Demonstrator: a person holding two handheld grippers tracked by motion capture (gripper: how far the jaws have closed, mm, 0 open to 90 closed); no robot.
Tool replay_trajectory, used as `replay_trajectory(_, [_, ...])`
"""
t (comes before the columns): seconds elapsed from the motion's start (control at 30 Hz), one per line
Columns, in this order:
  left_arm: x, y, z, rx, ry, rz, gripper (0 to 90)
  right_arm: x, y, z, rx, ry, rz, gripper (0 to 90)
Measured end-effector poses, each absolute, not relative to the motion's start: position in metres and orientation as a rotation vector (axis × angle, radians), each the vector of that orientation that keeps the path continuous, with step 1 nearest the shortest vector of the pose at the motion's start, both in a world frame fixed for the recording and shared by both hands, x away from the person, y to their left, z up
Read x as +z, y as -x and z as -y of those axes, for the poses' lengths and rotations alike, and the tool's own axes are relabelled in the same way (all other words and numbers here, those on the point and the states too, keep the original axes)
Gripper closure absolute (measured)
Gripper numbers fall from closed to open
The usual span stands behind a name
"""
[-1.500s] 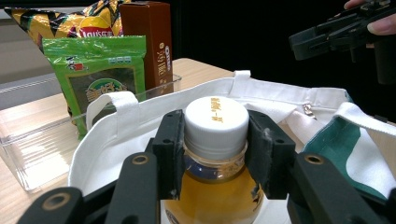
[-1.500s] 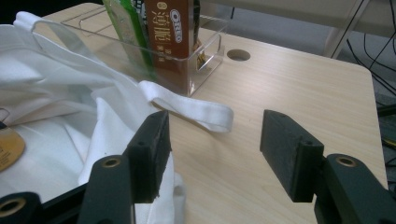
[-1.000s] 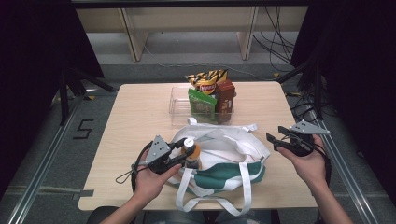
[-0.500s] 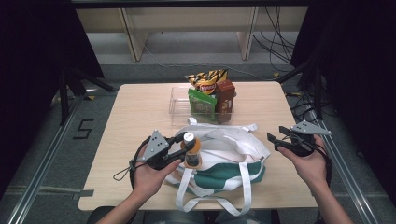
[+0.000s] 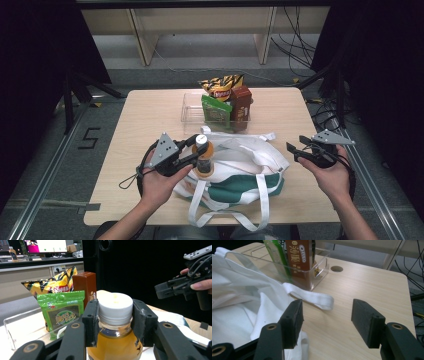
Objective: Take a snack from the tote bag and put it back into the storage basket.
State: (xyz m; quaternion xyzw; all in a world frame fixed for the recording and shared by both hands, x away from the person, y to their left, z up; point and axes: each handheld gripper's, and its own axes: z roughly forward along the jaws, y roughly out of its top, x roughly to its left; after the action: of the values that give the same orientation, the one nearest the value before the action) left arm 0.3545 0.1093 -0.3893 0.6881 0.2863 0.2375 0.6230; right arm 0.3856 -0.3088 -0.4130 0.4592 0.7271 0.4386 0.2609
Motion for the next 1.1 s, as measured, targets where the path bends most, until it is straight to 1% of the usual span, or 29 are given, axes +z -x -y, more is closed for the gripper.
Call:
replay_trajectory(0.5, [-0.369,-0.362,-0.107,0.568,-1.546,-0.634,58.9,-0.415,-0.387,0.31,1.178,-1.224,-1.961,43.4])
replay_trajectory(1.1, [-0.357,-0.37,-0.106,0.594,-1.525,-0.619,58.9,-0.417,-0.387,0.309,1.184,-1.246,-1.942,43.4])
